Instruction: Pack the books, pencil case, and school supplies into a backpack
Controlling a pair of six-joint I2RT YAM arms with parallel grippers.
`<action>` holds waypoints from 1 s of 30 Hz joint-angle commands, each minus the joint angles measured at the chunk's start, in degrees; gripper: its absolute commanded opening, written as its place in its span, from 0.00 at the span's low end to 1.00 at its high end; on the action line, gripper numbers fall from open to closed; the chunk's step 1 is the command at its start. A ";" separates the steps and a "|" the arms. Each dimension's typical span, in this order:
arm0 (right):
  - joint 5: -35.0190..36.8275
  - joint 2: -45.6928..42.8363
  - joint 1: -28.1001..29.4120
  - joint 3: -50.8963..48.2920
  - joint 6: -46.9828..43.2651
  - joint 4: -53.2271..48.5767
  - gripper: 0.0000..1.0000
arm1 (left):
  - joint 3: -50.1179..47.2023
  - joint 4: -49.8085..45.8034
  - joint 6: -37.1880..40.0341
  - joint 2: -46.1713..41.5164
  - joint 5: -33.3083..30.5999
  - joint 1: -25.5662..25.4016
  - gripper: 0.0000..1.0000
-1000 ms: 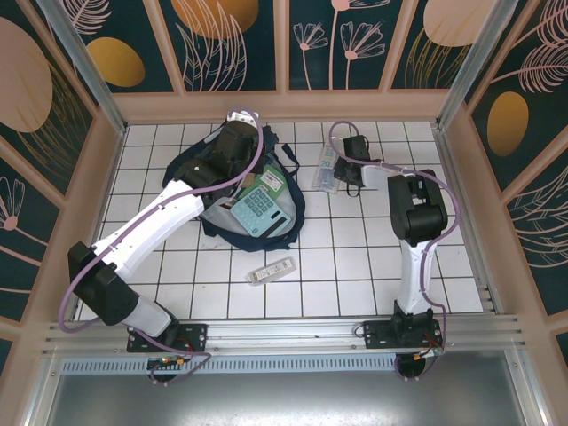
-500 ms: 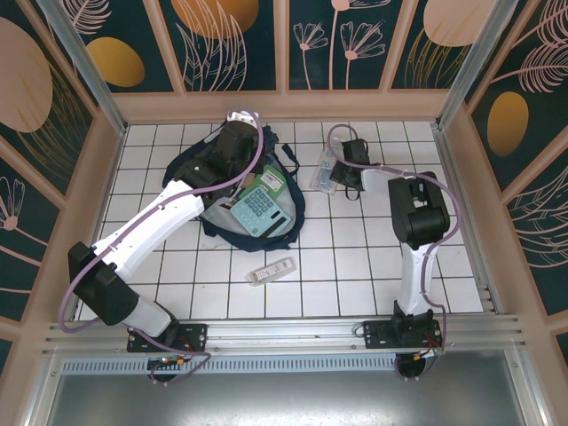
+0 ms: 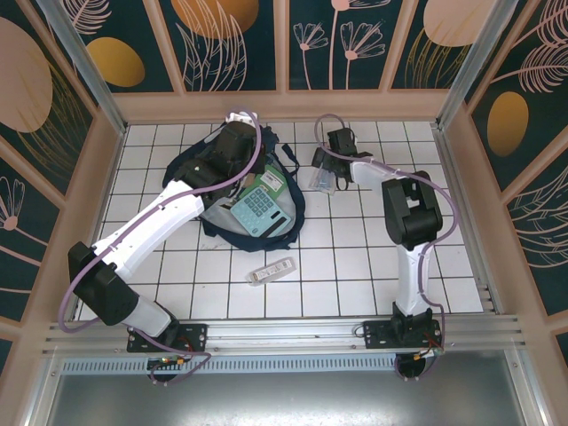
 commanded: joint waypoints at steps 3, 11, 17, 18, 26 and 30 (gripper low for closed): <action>2.09 5.60 1.32 6.29 -0.03 -6.33 0.99 | -2.07 7.09 -3.96 -3.99 0.21 -0.24 0.00; 5.72 11.17 3.05 12.33 -0.58 -11.37 0.99 | -5.91 9.37 -4.82 -6.87 0.81 -0.18 0.00; 6.38 12.27 3.22 11.32 -1.02 -12.20 0.97 | -7.51 10.65 -4.52 -8.11 0.88 -0.18 0.00; 6.73 11.77 3.30 10.40 -1.28 -11.83 0.95 | -7.60 10.70 -4.44 -8.15 0.91 -0.21 0.00; 7.82 8.26 3.48 4.87 -2.88 -10.21 0.81 | -7.97 11.49 -4.33 -7.90 1.11 -0.26 0.00; 7.24 6.06 3.58 2.33 -3.15 -9.04 0.75 | -8.05 11.66 -4.33 -7.89 1.26 -0.19 0.00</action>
